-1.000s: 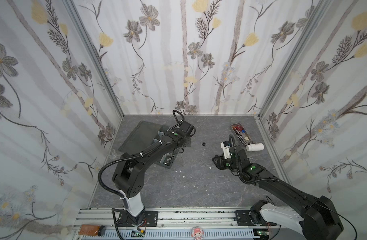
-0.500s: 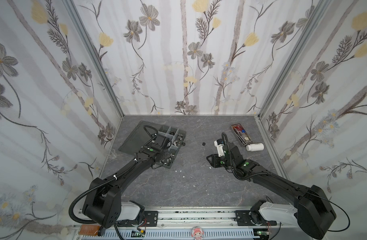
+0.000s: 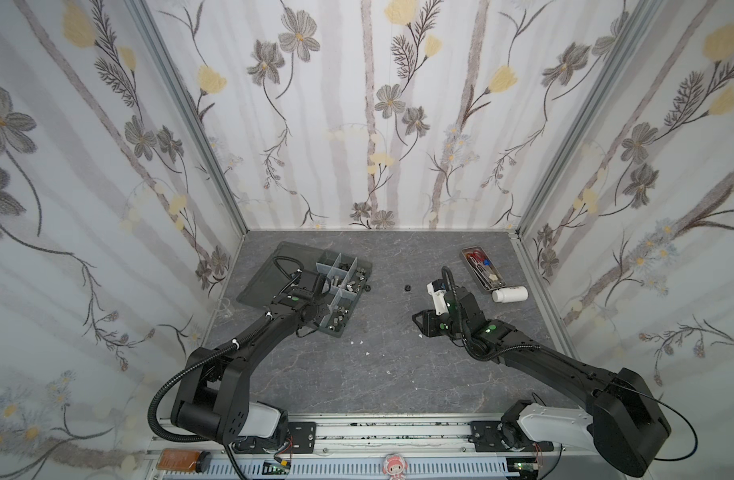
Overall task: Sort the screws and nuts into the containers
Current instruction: 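Open the left gripper over the box while the right gripper lowers to a black nut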
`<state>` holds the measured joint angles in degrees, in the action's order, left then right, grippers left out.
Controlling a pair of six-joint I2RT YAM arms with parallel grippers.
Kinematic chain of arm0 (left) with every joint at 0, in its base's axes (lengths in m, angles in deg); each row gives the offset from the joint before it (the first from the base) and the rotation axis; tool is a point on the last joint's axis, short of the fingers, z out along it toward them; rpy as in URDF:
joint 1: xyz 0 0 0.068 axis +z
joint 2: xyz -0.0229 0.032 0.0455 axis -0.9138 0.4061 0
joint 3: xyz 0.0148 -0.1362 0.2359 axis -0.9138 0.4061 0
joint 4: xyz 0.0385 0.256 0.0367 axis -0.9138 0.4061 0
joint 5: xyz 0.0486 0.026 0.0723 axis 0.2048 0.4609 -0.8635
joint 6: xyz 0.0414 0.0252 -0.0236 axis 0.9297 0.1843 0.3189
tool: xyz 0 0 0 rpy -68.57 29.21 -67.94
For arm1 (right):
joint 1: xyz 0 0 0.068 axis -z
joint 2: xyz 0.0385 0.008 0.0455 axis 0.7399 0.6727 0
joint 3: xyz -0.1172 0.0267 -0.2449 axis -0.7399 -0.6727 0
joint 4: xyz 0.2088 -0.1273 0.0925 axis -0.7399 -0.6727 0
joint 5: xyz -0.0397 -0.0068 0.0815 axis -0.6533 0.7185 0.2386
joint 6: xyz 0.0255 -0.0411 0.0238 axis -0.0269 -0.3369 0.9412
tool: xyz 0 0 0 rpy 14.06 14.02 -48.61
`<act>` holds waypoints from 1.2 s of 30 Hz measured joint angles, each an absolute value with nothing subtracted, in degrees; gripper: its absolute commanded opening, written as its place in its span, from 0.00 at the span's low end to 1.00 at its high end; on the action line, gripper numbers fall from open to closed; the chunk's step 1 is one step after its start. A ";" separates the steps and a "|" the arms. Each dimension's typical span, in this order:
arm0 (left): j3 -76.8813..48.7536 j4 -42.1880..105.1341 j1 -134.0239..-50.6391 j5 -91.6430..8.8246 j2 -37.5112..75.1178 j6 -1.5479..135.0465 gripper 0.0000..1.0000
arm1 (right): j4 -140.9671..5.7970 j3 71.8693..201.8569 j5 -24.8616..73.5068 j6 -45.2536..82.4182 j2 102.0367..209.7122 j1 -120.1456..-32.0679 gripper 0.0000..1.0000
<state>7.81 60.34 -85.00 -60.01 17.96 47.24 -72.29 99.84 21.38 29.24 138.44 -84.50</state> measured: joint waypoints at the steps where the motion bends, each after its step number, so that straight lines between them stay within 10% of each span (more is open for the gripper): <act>1: 7.81 60.16 -84.76 -59.80 18.31 47.39 0.18 | -72.29 99.79 21.36 29.22 138.44 -84.50 0.44; 19: 6.52 58.33 -84.04 -58.57 21.15 48.90 0.54 | -73.10 100.49 17.87 29.07 139.75 -84.45 0.46; 36: 5.69 61.69 -84.06 -53.46 -0.47 51.91 0.89 | -82.11 123.31 9.76 23.69 163.93 -84.41 0.45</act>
